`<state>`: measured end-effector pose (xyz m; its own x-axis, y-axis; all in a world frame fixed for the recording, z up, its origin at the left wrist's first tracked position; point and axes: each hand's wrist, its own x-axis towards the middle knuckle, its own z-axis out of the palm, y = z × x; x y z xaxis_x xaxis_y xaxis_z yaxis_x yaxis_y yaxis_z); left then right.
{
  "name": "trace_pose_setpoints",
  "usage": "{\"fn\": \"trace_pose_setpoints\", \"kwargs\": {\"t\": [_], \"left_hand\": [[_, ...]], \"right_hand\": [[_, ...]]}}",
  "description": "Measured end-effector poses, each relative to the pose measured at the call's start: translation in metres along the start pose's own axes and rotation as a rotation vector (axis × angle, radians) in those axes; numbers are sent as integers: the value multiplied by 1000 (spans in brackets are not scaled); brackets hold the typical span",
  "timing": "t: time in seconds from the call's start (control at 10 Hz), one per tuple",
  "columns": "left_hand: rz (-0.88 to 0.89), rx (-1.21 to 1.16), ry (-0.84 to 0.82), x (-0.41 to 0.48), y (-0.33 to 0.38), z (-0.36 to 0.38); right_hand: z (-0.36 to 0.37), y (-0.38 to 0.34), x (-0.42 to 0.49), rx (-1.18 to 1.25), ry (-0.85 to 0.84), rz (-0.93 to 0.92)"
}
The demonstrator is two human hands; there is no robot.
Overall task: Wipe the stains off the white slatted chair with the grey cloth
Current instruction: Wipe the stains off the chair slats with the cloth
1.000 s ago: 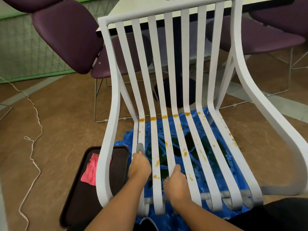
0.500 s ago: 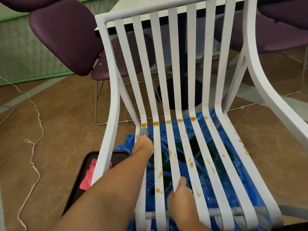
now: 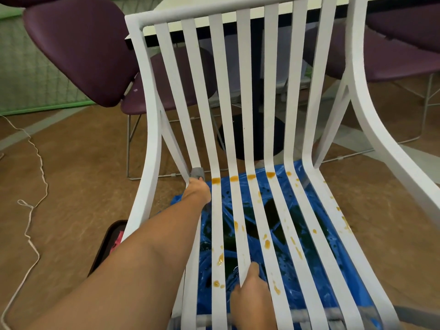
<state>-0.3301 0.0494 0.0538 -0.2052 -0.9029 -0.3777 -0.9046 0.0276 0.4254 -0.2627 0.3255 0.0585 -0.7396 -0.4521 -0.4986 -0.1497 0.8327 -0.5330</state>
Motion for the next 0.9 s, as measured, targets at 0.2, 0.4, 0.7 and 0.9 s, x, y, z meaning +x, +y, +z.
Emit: {"fn": "trace_pose_setpoints", "kwargs": {"t": [0.2, 0.4, 0.7, 0.9], "left_hand": [[51, 45, -55, -11, -14, 2], [14, 69, -76, -52, -35, 2], [66, 209, -112, -128, -77, 2], [216, 446, -136, -176, -117, 6]], "right_hand": [[0, 2, 0, 8, -21, -15], [2, 6, -5, 63, 2, -50], [5, 6, -8, 101, 43, -47], [2, 6, -9, 142, 29, -84]]}}
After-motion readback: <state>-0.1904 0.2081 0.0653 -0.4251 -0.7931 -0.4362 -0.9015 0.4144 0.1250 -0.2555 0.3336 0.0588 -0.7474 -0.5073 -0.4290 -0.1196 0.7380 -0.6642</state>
